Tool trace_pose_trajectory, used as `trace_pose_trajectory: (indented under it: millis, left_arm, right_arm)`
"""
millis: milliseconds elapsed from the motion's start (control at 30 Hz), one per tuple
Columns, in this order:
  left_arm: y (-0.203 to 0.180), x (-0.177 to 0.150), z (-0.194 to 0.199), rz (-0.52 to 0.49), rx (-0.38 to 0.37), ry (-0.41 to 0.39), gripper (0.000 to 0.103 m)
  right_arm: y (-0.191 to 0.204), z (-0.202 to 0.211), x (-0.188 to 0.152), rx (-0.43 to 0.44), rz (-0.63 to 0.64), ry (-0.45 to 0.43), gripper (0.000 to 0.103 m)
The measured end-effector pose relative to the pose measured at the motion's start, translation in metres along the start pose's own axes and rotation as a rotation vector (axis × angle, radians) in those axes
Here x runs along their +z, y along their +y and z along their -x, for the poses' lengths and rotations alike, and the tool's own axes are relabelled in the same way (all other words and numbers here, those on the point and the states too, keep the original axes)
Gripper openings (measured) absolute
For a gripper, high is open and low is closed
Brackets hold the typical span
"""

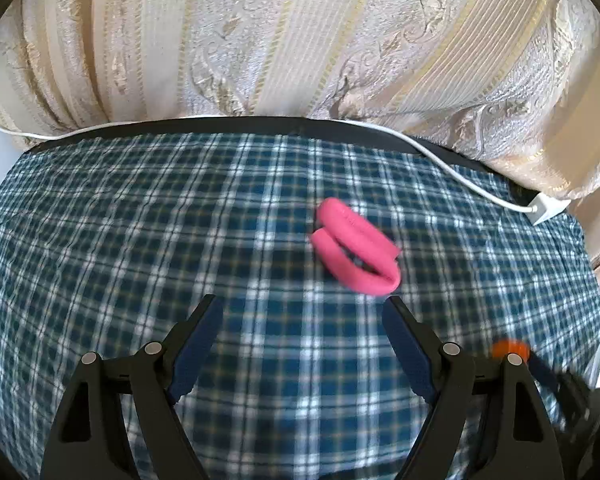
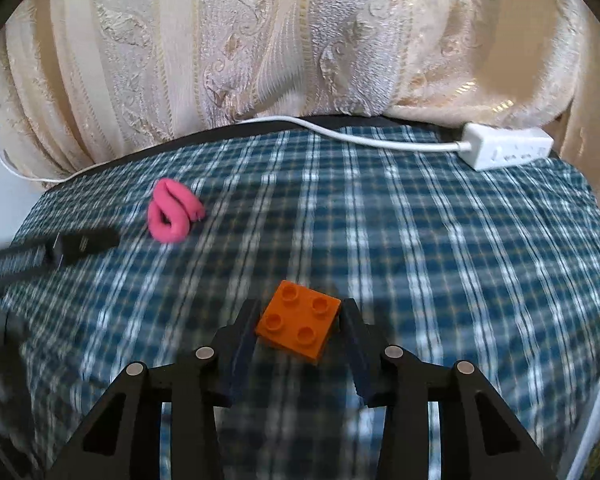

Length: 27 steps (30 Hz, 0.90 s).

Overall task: Organize objects
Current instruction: 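Grasp the orange block with the right gripper while the left grasps the pink curler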

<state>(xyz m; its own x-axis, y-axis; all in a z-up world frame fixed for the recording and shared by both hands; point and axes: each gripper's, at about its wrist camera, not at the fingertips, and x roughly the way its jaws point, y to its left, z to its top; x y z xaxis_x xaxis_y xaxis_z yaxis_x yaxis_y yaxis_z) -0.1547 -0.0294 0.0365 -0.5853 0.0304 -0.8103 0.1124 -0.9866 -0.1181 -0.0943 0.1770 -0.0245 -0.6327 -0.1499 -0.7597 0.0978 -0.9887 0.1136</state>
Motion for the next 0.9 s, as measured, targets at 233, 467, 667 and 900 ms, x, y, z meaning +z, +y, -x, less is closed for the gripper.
trace_pose_trajectory:
  millis: [233,467,667,900]
  left_arm:
    - [-0.01,0.014,-0.013,0.055,-0.016,0.017,0.083]
    - [-0.011,0.024,-0.034,0.141,0.015,0.047,0.083]
    - [-0.013,0.029,-0.053,0.218,0.026,0.069,0.083]
    - [-0.017,0.034,-0.065,0.248,0.05,0.063,0.083]
  right_arm:
    - [-0.013,0.023,-0.02,-0.002,-0.011,-0.034,0.044]
    - [-0.019,0.038,-0.021,0.006,-0.025,-0.095,0.044]
    - [-0.024,0.039,-0.022,0.016,-0.034,-0.105,0.044]
    - [-0.023,0.04,-0.022,0.015,-0.026,-0.116,0.044]
